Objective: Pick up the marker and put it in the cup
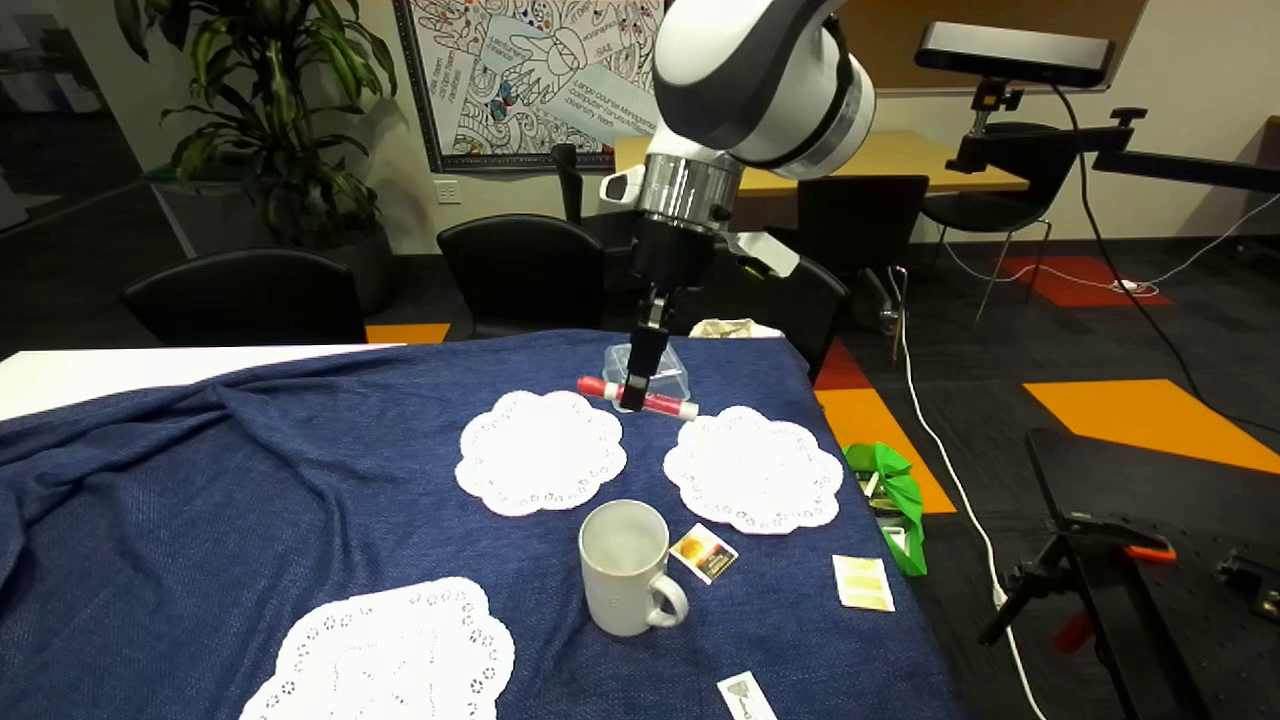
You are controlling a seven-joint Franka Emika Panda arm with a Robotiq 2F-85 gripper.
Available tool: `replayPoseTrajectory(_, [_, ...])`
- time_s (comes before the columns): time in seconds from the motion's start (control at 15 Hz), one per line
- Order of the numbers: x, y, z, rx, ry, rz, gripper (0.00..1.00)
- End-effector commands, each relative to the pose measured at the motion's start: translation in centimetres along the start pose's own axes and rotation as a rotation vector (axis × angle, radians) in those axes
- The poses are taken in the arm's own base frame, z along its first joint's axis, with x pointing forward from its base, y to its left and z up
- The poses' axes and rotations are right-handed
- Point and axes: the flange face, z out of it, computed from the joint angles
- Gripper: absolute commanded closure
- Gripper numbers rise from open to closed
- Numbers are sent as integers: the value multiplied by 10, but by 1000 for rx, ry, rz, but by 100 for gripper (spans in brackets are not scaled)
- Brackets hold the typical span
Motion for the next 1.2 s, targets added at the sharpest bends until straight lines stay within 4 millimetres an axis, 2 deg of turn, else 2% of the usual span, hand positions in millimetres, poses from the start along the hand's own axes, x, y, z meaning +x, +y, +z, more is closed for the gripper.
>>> replayPoseTrajectory(0.0, [0, 0, -4, 119, 54, -118, 95])
replayPoseTrajectory(0.53, [-12, -6, -2, 388, 79, -340, 95])
replayPoseTrajectory(0.6, [-14, -8, -2, 393, 41, -323, 95])
replayPoseTrajectory(0.67, [-17, -6, -1, 362, 57, -309, 80])
replayPoseTrajectory(1.13, [-17, -8, 2, 378, 42, -313, 80])
